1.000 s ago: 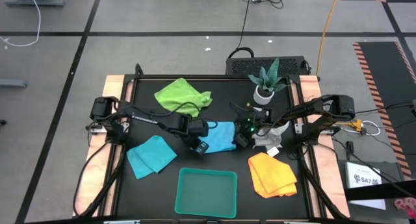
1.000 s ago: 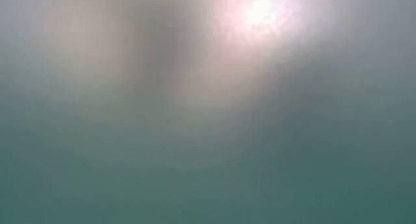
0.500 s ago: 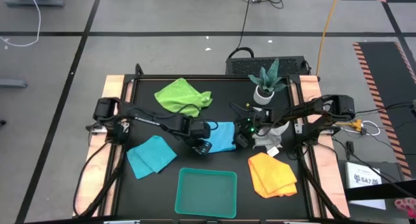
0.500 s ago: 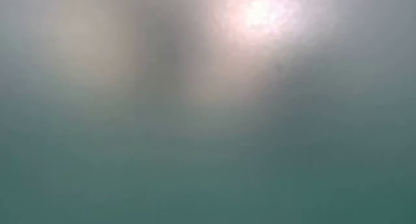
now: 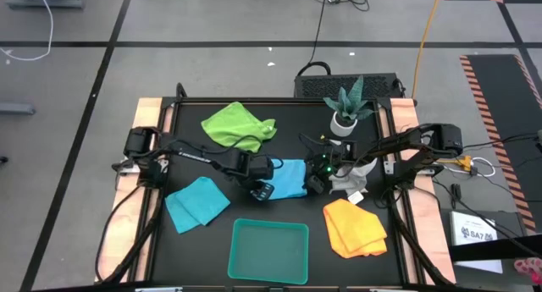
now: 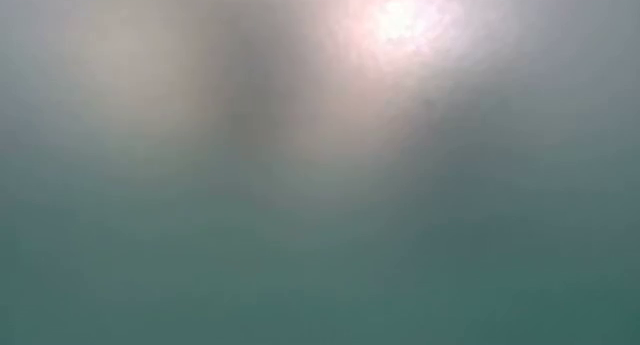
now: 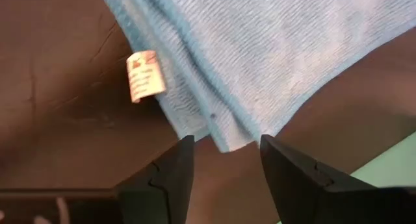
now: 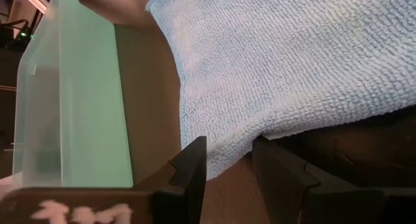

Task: Fold microfiber towels
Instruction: Fold the right blue microfiber cloth

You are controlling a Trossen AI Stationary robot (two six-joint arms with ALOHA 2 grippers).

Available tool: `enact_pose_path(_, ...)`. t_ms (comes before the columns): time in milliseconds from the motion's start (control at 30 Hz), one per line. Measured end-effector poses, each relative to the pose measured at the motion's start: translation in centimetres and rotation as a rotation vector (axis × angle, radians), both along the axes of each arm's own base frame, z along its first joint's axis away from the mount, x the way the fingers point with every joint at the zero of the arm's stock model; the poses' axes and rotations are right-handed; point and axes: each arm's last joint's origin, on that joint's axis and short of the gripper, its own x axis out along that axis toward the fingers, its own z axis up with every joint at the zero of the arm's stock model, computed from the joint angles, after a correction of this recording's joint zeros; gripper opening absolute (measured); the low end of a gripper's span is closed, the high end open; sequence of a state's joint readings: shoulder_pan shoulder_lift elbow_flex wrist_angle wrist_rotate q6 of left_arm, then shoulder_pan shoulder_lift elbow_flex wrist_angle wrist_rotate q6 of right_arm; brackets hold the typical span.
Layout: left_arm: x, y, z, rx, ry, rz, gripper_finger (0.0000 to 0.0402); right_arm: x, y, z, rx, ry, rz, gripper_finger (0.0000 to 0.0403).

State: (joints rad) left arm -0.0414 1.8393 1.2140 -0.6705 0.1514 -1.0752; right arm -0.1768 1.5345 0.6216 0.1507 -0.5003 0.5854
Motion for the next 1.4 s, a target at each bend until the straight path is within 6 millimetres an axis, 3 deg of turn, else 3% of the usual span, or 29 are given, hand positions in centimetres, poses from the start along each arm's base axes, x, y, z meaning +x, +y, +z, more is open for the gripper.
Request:
enact_pose_path(900,0.6,0.1,-0.7,0.016,-0.025,-0.007,0.0175,0.0,0.0,0.0,0.002,0.004,-0.003,0.0118)
enact_pose_path(1400,1.1,0.1,-0.6,0.021,-0.075,-0.023,0.0030,0.0,0.0,0.0,0.003,0.007,-0.004,0.0118)
